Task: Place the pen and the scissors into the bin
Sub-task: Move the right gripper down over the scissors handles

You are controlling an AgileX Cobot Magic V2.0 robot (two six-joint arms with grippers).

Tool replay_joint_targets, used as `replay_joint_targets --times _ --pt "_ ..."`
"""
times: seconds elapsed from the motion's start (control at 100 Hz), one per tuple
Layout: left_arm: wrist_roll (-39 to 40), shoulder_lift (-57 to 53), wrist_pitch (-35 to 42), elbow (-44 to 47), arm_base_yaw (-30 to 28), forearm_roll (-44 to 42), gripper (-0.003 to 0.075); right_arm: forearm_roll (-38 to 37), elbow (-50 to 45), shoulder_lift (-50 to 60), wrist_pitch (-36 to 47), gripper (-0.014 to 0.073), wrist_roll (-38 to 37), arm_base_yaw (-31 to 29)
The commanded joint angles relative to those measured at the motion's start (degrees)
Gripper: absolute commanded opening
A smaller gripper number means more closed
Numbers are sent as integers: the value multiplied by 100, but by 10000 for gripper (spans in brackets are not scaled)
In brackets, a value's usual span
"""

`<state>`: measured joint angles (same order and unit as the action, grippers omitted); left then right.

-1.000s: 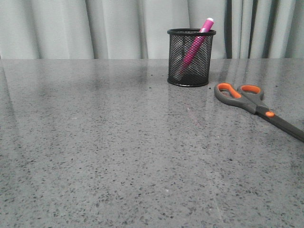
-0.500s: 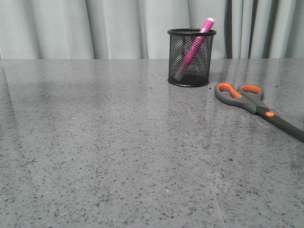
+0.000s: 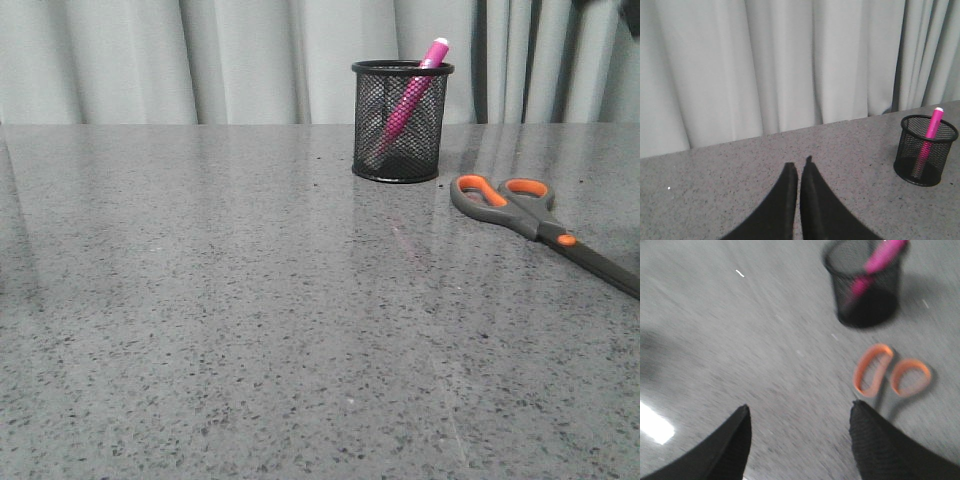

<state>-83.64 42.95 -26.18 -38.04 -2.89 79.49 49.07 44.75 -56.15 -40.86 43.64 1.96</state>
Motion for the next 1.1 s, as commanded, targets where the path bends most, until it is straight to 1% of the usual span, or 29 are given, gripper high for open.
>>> replay_joint_targets --times 0.0,0.02,0.03,0.04,0.07,0.12,0.21,0.31,0.4,0.48,0.59,0.66,0.74,0.96,1.09 --pt "-283 -254 77 -116 106 419 -19 -1505 586 -358 -252 360 -1564 -33" --pt "-287 -282 77 -106 106 419 -19 -1823 657 -429 -357 350 -1801 -33" --pt "-297 -310 77 -106 106 419 -19 -1823 690 -464 -412 347 -1866 -33" --pt "-297 -324 77 -106 106 419 -19 -2066 757 -533 -519 341 -1983 -33" --pt "-297 -377 88 -92 106 446 -19 -2262 911 -699 -740 328 -2119 -33" --pt "-297 -448 140 -69 106 515 -19 -2297 1058 -873 -884 319 -2151 -3" --pt "-301 -471 139 -69 94 601 -19 -2316 1279 -1156 -885 319 -2151 160" --pt "-301 -474 129 -69 94 601 -19 -2596 1481 -1468 -973 319 -2190 438" --pt "-301 -474 129 -69 94 615 -19 -2916 1671 -1742 -1105 319 -2450 709" --pt "-301 -474 129 -69 107 673 -19 -3346 1810 -1942 -1130 319 -2652 968" --pt "-328 -474 175 -69 256 673 -19 -4174 2042 -2231 -1212 319 -3145 1334" --pt "-411 -474 175 -69 352 673 -19 -4576 2160 -2404 -1235 319 -3441 1517" --pt "-447 -474 213 -69 442 673 -19 -4700 2253 -2605 -1221 319 -3540 1631" --pt "-447 -474 298 -69 464 696 -19 -4753 2275 -3054 -983 320 -3685 1632" --pt "-447 -474 298 -69 464 711 -19 -4753 2275 -3205 -901 345 -3685 1632"
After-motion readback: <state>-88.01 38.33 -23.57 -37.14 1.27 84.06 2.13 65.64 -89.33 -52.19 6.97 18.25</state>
